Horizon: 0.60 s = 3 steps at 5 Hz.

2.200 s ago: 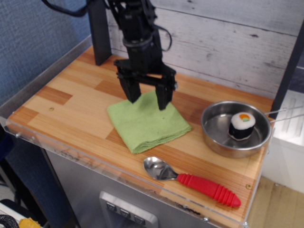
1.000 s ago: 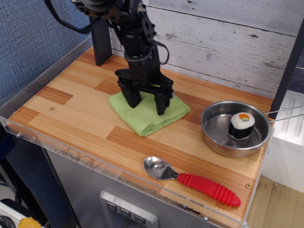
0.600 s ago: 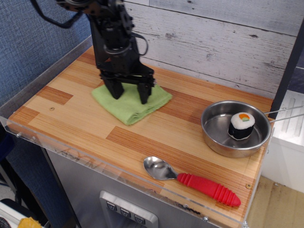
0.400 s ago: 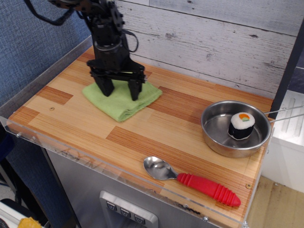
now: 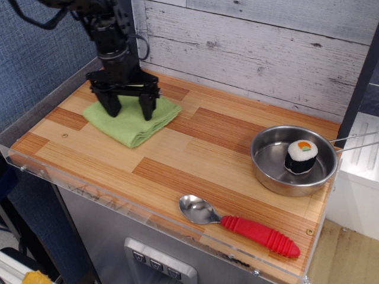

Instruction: Move green cloth to lower left corner of the table.

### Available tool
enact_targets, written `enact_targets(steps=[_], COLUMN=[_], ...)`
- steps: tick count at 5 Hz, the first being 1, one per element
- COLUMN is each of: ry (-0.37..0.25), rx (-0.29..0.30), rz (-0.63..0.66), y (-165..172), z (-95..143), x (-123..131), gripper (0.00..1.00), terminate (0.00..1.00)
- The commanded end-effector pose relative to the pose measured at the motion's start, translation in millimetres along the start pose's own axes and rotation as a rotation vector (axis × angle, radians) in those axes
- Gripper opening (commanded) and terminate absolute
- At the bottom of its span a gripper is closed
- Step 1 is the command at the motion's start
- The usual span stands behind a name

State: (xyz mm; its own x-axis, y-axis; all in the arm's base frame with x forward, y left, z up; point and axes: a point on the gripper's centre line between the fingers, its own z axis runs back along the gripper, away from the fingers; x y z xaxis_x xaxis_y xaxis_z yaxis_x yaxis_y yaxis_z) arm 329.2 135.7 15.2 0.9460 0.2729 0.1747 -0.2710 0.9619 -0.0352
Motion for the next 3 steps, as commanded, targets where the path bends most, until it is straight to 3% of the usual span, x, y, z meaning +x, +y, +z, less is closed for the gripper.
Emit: enact_targets(steps=[1, 3], ry=[-0.039, -0.03], rx=[0.046, 0.074], rz=[0.056, 0.125], y=[27.9, 47.4], z=[21.7, 28.5], x=[-26.7, -50.1], gripper=[1.0, 1.0], terminate=[0.0, 0.0])
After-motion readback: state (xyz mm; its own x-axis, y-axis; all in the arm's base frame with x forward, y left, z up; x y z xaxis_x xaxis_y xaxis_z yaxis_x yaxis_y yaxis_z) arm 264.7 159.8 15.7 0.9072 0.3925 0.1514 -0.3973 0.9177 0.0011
